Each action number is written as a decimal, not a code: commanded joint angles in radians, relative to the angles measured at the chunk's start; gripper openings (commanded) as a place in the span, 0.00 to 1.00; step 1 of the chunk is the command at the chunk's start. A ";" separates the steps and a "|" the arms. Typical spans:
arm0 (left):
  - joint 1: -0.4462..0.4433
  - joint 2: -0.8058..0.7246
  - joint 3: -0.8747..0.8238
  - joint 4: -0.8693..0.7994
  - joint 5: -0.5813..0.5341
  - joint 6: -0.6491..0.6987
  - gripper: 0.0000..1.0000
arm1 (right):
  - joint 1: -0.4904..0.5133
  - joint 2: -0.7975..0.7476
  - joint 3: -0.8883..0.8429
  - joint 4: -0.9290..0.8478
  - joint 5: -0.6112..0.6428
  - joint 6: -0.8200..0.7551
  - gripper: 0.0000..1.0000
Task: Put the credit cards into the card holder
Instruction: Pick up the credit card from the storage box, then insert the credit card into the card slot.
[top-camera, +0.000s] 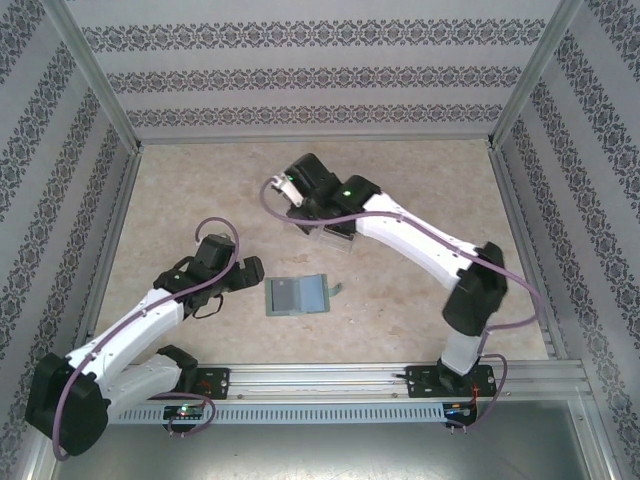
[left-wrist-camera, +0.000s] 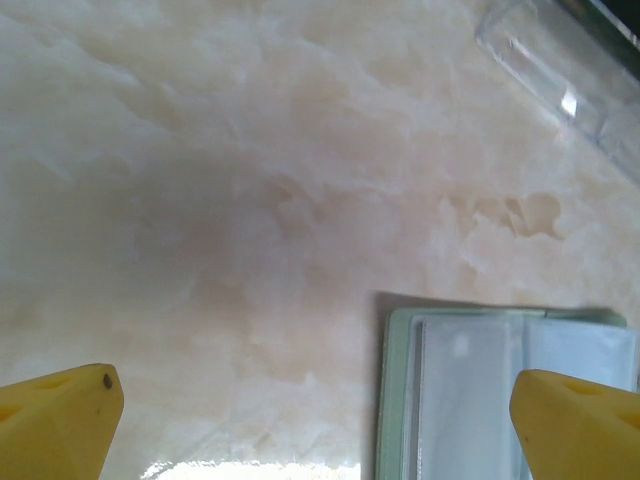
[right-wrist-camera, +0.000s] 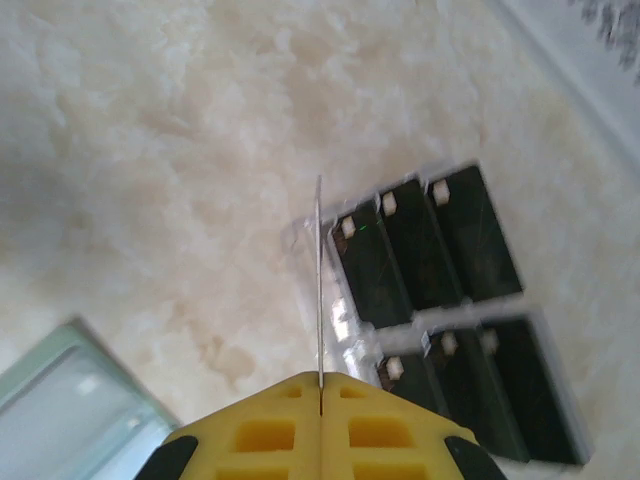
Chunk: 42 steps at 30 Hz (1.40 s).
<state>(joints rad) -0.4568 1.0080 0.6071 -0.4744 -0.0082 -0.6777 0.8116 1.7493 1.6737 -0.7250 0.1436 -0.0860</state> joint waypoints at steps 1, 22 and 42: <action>-0.060 0.046 0.043 -0.085 -0.005 0.055 1.00 | -0.059 -0.116 -0.190 0.090 -0.162 0.236 0.00; -0.355 0.418 0.188 -0.178 -0.279 0.052 1.00 | -0.150 -0.466 -1.051 0.822 -0.577 0.935 0.00; -0.355 0.460 0.162 -0.216 -0.329 0.014 1.00 | -0.062 -0.277 -1.139 1.094 -0.597 1.031 0.00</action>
<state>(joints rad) -0.7994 1.4673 0.7765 -0.6342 -0.3008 -0.6384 0.7380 1.4494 0.5537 0.3004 -0.4473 0.9249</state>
